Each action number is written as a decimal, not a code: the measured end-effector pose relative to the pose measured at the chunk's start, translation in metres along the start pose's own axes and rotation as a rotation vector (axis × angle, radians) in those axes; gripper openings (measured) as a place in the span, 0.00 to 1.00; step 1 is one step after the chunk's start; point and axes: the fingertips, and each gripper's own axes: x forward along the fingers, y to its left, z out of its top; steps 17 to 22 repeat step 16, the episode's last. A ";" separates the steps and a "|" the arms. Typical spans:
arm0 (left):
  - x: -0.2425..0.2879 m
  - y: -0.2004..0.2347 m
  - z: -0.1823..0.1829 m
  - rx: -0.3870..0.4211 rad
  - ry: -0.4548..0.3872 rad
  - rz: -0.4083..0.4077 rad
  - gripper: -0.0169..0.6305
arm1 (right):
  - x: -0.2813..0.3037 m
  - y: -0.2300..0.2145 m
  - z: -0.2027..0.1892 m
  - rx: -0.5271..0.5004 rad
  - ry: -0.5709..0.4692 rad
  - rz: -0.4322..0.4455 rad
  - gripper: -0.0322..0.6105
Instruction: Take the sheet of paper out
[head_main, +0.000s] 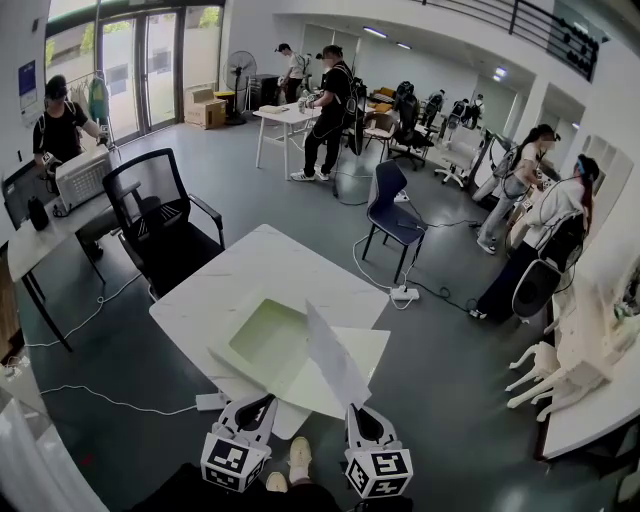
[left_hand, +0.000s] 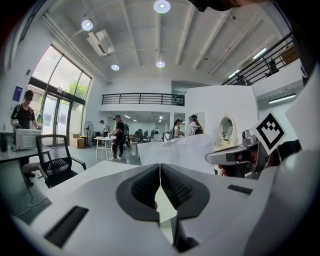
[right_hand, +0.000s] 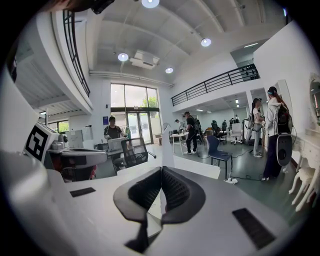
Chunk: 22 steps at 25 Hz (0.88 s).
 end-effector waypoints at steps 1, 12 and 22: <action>0.000 -0.001 -0.001 0.001 0.001 -0.001 0.06 | 0.000 0.000 0.000 0.000 0.000 0.000 0.08; 0.013 -0.001 -0.002 -0.003 0.008 -0.011 0.06 | 0.009 -0.009 -0.001 0.005 0.007 -0.002 0.08; 0.014 0.002 -0.001 -0.006 0.007 -0.012 0.06 | 0.011 -0.008 0.001 0.008 0.007 0.000 0.08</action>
